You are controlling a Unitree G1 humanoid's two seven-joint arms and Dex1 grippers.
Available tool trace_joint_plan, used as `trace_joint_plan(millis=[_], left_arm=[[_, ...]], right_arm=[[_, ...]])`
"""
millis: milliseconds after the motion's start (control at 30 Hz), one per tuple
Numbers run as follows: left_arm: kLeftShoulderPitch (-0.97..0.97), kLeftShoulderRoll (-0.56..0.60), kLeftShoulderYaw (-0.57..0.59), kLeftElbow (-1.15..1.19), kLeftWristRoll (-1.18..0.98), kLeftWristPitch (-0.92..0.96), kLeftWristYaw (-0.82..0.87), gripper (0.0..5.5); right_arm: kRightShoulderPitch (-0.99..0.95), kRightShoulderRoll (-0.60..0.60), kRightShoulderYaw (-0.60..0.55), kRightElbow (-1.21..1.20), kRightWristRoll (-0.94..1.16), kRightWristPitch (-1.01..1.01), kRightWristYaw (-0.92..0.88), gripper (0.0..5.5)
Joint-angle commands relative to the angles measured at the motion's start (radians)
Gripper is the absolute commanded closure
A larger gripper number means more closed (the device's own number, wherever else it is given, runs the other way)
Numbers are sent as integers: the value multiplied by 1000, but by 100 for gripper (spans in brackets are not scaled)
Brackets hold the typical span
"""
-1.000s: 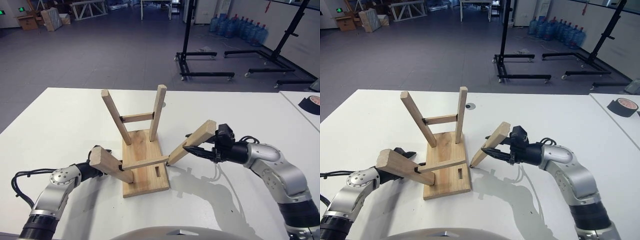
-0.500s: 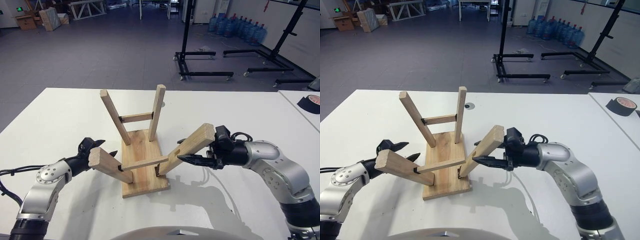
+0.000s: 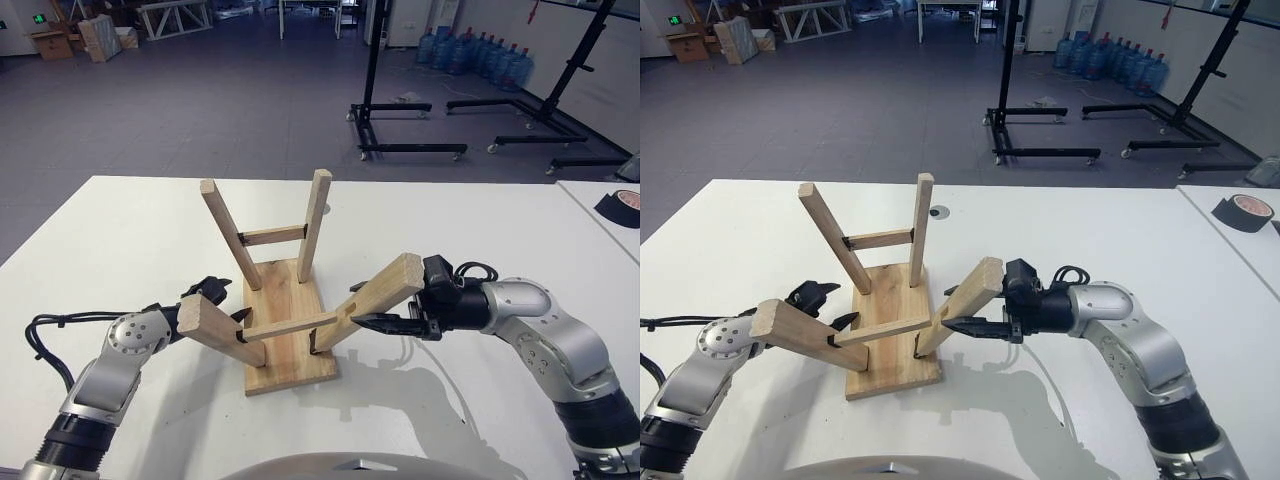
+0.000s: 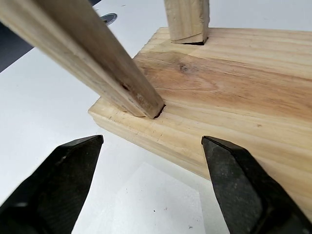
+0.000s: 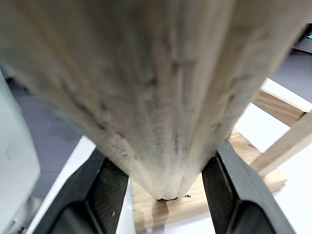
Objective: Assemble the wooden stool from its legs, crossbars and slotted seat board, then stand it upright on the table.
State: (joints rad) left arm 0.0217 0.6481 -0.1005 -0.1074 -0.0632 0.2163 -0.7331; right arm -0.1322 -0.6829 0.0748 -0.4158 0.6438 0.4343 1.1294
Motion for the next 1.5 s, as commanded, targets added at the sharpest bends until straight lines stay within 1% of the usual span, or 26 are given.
trace_joint_plan(millis=[33,133,267,467,667,767,900,1067,1233,1500], left_arm=[[16,34,-59,14,46,37,-39,179],[22,42,-67,16,42,44,-42,179],[25,42,-75,21,39,46,-36,179],[21,34,-80,32,37,51,-28,179],[20,30,-83,37,36,52,-17,179],[20,27,-87,36,38,52,-14,179],[14,21,-91,38,41,52,-7,179],[22,14,-91,33,38,56,5,179],[22,9,-93,28,39,60,12,179],[21,4,-98,26,44,61,24,179]], right_arm=[[-23,-13,-7,5,-23,-7,-3,346],[-28,-6,-11,6,-21,-8,-10,346],[-27,-17,15,14,-51,-23,10,346],[-17,-75,75,21,-78,-31,109,346],[-73,-81,107,73,-64,-6,155,346],[-111,-59,135,126,-66,15,156,346],[-137,-48,182,176,-154,-52,140,347],[-122,-38,220,142,-155,-60,116,347],[-94,-33,268,140,-208,-68,65,347],[-60,-43,282,154,-228,-111,40,347]])
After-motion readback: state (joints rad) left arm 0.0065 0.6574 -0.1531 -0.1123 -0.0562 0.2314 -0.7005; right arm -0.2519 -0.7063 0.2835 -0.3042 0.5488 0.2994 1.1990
